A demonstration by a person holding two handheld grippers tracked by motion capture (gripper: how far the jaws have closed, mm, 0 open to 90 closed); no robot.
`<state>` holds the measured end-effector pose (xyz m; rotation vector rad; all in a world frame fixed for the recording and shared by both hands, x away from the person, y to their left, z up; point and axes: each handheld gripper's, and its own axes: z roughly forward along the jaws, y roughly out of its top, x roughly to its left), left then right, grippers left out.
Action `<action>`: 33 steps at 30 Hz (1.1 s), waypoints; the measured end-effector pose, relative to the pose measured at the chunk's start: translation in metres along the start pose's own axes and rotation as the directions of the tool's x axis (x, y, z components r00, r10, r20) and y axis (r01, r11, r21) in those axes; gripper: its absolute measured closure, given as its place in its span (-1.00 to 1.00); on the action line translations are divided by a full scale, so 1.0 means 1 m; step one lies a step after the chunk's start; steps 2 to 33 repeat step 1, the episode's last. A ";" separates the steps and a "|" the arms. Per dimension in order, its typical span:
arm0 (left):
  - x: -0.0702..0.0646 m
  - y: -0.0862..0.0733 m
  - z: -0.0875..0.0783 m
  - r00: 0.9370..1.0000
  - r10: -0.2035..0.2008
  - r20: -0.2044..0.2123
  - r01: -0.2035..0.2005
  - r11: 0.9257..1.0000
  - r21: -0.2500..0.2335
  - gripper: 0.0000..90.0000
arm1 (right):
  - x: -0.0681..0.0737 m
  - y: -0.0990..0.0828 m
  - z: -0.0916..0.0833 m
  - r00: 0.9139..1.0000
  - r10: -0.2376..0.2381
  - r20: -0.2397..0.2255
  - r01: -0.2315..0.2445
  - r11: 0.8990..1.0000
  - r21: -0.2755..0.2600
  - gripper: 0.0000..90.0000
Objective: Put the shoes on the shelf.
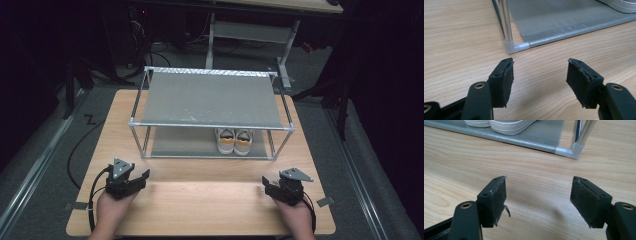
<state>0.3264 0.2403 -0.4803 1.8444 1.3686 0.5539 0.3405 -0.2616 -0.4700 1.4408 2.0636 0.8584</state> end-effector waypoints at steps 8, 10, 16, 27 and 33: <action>0.000 0.000 0.000 1.000 0.001 -0.001 -0.001 1.000 0.000 -0.15 | -0.001 0.000 0.000 1.000 0.003 0.001 -0.003 1.000 0.000 -0.35; 0.000 0.000 0.000 1.000 0.001 -0.001 -0.001 1.000 0.000 -0.15 | -0.001 0.000 0.000 1.000 0.003 0.001 -0.003 1.000 0.000 -0.35; 0.000 0.000 0.000 1.000 0.001 -0.001 -0.001 1.000 0.000 -0.15 | -0.001 0.000 0.000 1.000 0.003 0.001 -0.003 1.000 0.000 -0.35; 0.000 0.000 0.000 1.000 0.001 -0.001 -0.001 1.000 0.000 -0.15 | -0.001 0.000 0.000 1.000 0.003 0.001 -0.003 1.000 0.000 -0.35; 0.000 0.000 0.000 1.000 0.001 -0.001 -0.001 1.000 0.000 -0.15 | -0.001 0.000 0.000 1.000 0.003 0.001 -0.003 1.000 0.000 -0.35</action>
